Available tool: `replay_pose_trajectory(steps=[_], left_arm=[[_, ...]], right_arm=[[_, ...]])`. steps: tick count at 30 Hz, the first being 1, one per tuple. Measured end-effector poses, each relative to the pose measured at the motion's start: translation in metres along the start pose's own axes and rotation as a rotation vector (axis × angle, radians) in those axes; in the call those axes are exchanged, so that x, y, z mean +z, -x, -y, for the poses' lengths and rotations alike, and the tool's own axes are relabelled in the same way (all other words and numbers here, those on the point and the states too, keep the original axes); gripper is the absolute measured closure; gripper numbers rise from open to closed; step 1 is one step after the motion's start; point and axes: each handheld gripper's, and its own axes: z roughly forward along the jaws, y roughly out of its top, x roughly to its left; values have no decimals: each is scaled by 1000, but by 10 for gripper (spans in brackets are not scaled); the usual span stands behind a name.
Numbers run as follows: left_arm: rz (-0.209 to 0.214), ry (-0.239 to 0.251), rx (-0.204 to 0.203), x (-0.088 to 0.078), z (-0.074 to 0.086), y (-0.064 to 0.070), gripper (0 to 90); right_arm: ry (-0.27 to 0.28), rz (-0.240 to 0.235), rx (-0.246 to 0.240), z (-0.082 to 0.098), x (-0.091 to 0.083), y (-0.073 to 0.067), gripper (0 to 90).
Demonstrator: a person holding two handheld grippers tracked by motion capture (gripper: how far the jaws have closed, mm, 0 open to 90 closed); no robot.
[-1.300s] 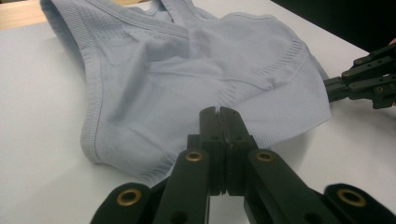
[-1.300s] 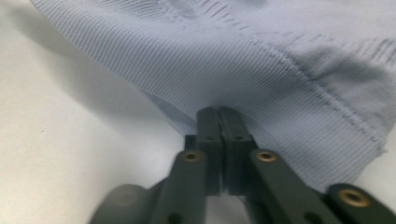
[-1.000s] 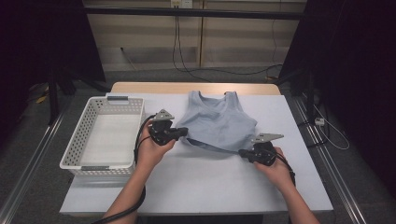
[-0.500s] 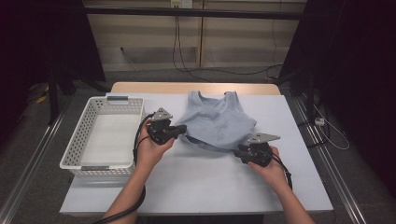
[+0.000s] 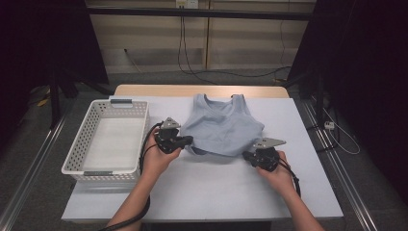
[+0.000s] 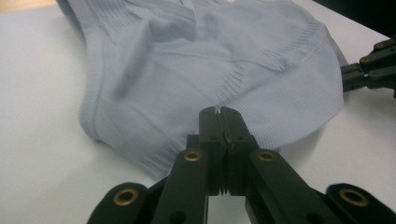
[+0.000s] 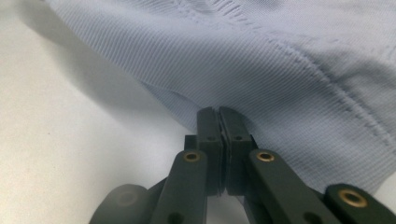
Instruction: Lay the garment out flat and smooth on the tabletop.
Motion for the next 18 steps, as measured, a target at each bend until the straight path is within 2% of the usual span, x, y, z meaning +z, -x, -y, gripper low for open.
replay_pose_trajectory(steps=[7,10,14,15,18], left_arm=[[50,-48,-6,9,9,4,803],[59,-67,7,11,13,5,754],[91,-53,-18,10,16,5,617],[97,-55,-25,10,16,5,560],[101,-53,-14,9,18,7,471]], right_arm=[[4,-22,22,1,-1,2,888],[3,-28,25,0,-1,2,884],[6,-33,33,1,-1,3,880],[6,-36,36,1,-1,3,878],[7,-35,37,1,0,3,872]])
